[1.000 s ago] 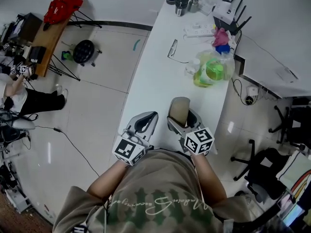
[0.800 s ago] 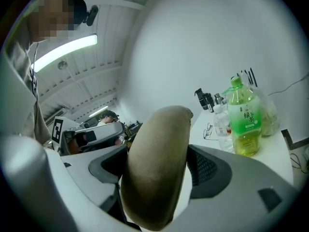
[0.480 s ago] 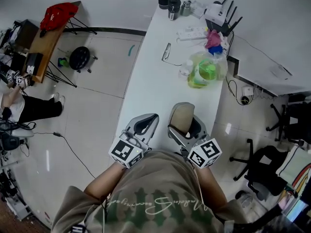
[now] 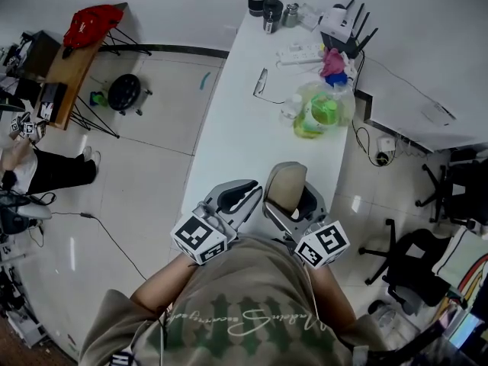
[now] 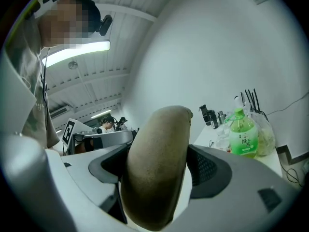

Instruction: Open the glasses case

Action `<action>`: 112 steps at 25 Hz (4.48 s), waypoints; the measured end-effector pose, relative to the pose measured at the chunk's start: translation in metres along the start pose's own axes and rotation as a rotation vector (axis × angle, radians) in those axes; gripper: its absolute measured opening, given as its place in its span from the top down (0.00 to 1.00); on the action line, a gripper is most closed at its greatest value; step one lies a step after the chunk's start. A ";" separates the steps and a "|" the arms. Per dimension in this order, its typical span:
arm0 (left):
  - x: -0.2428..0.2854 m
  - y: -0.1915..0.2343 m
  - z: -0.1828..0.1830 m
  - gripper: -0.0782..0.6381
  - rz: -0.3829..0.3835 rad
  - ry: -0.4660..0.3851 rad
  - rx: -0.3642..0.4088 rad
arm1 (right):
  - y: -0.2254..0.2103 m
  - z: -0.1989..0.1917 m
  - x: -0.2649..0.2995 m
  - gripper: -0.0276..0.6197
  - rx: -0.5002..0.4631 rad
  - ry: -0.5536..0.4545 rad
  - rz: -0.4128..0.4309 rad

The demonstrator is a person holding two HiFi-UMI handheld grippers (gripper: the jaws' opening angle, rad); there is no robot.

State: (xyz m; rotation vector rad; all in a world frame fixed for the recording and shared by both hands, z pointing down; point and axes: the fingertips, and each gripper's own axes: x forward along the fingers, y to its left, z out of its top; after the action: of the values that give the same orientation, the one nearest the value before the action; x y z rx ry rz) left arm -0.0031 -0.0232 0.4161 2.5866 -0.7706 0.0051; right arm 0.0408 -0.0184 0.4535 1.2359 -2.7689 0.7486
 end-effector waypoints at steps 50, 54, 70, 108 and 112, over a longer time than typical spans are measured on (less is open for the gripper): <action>-0.010 0.005 -0.015 0.73 -0.047 0.114 0.015 | 0.048 0.003 0.006 0.35 -0.135 -0.029 0.142; -0.011 0.011 -0.024 0.73 -0.036 0.126 -0.027 | 0.065 -0.001 0.012 0.35 -0.133 -0.029 0.200; -0.026 0.052 -0.028 0.76 0.221 0.115 -0.065 | 0.057 -0.024 0.031 0.35 -0.370 0.143 -0.031; -0.033 0.059 -0.020 0.76 0.295 0.017 -0.154 | 0.066 -0.012 0.036 0.35 -0.809 0.213 -0.133; -0.033 0.058 -0.021 0.76 0.308 0.041 -0.086 | 0.060 -0.017 0.037 0.35 -0.697 0.210 -0.116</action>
State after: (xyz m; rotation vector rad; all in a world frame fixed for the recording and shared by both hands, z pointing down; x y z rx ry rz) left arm -0.0586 -0.0403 0.4547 2.3558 -1.1197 0.1150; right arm -0.0299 -0.0025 0.4509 1.0676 -2.4129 -0.1041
